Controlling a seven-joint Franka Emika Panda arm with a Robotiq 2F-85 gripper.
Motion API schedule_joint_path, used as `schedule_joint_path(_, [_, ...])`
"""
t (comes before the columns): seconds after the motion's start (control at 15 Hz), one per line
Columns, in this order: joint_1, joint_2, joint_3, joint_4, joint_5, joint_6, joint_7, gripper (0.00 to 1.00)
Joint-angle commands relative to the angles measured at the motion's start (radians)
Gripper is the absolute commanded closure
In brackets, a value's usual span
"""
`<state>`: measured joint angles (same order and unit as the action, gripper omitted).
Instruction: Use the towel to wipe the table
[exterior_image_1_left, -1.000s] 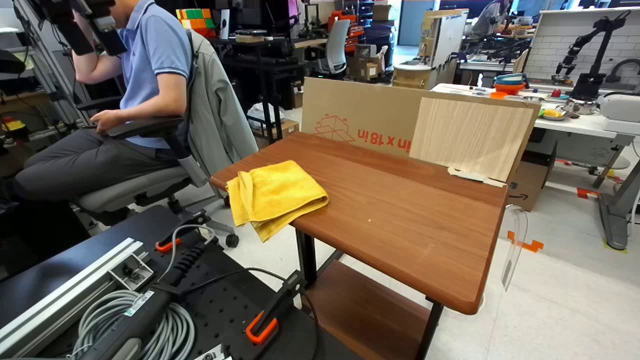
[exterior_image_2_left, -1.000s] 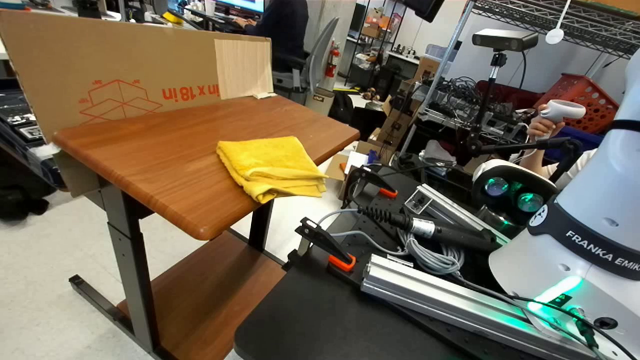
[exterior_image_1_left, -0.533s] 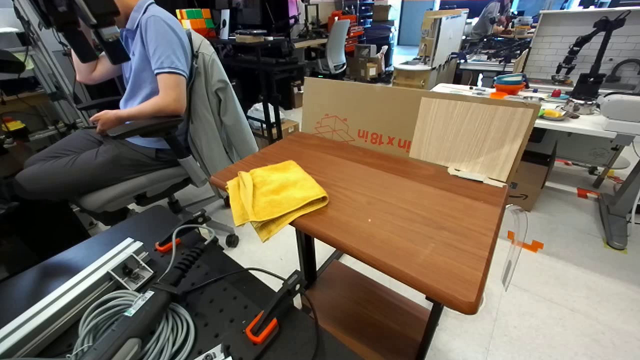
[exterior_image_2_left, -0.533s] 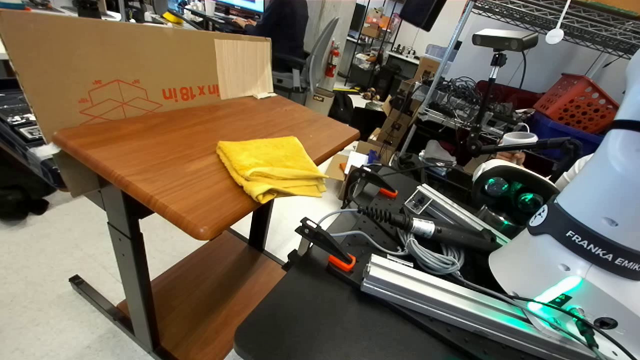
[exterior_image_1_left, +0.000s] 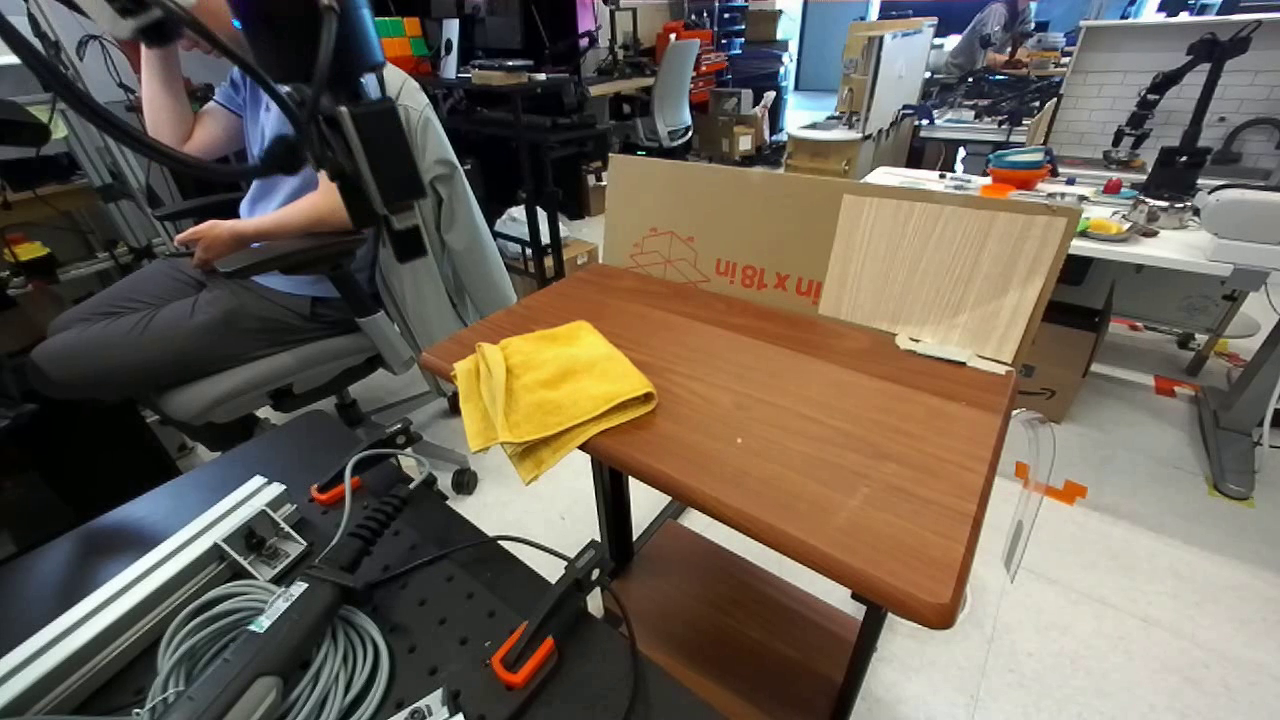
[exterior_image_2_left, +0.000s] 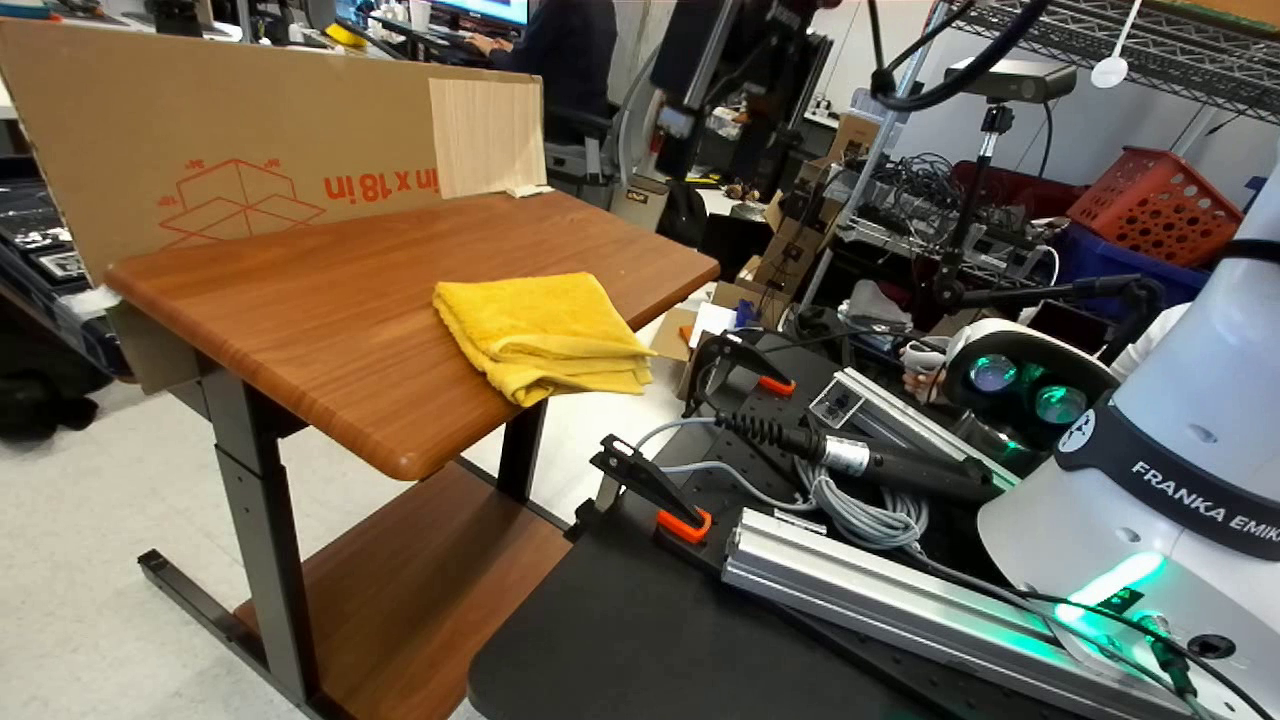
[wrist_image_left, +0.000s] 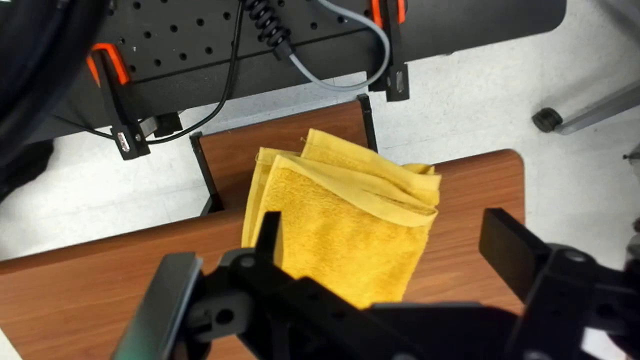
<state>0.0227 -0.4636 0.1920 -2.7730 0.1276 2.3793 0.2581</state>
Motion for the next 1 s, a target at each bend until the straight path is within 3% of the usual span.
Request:
schedule_joint_path(0.0, [-0.063, 0.259, -0.029, 0.101, -0.020, 0.140, 0.111, 0.00])
schedule_joint_path(0.27, [-0.087, 0.488, -0.054, 0.208, -0.090, 0.236, 0.247, 0.00])
schedule_joint_path(0.33, [-0.061, 0.367, -0.071, 0.128, -0.061, 0.209, 0.193, 0.00])
schedule_joint_path(0.47, [-0.053, 0.457, -0.086, 0.178, -0.065, 0.220, 0.214, 0.00])
schedule_joint_path(0.93, [-0.003, 0.588, -0.110, 0.262, -0.090, 0.233, 0.296, 0.00])
